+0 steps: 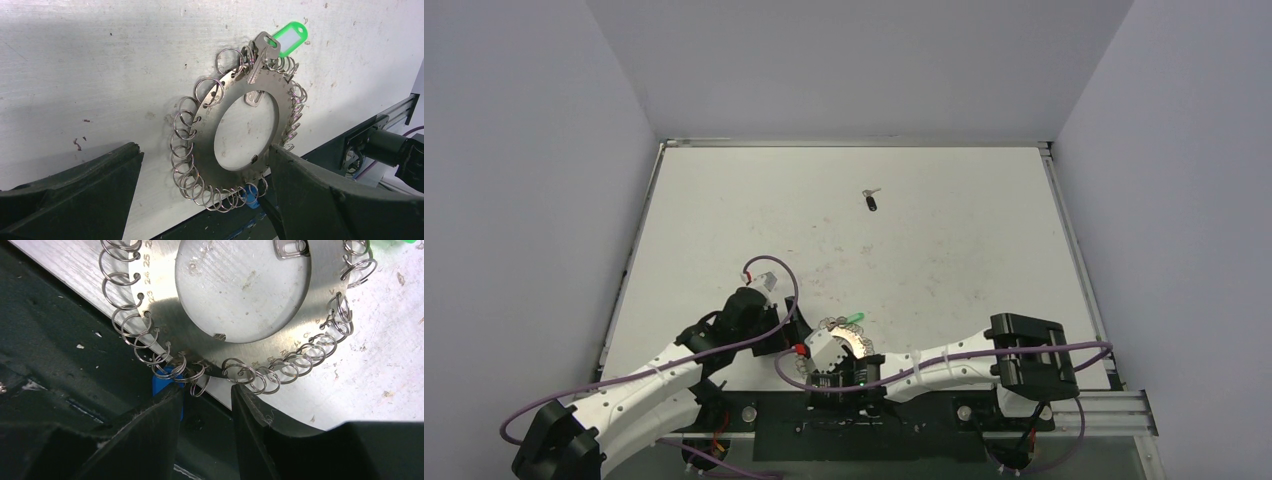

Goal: Put the keys on the keyring

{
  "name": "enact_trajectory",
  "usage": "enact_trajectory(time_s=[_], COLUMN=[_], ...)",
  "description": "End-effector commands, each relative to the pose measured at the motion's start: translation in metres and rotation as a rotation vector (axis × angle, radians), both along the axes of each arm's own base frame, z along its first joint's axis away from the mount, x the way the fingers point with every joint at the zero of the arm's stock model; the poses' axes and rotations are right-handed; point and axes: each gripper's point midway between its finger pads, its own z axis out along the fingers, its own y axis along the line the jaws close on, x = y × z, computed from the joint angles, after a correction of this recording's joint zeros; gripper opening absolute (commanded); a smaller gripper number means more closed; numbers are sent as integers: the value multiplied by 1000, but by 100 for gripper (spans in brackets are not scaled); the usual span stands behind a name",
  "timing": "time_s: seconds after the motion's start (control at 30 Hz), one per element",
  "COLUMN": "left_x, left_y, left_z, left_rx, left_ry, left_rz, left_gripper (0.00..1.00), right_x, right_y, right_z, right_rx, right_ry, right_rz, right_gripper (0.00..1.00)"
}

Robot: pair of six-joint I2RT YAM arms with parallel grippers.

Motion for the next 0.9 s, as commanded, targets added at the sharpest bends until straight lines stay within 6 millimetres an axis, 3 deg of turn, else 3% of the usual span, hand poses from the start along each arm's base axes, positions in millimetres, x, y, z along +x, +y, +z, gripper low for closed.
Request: enact_trajectory(time_s=[0.0, 0.13, 0.33, 0.57, 0.87], left_x=[4, 5, 6, 18, 31], left_y=[-1, 0, 4, 10, 7], left_z=[8, 9, 12, 38, 94], left_rx=[-12, -9, 1, 7, -55], left_ry=[-21, -24, -42, -159, -411], left_rz=[10, 13, 21, 39, -19], left_gripper=[97, 97, 97, 96, 93], right_x=[6, 8, 13, 29, 42], right_y=[14, 12, 9, 0, -4], right_z=[9, 7, 21, 67, 145], right_rx=[31, 13, 32, 104, 315], right_ry=[-46, -58, -89, -162, -131], right_rz=[3, 5, 0, 37, 316], right_gripper=[40, 30, 0, 0, 0])
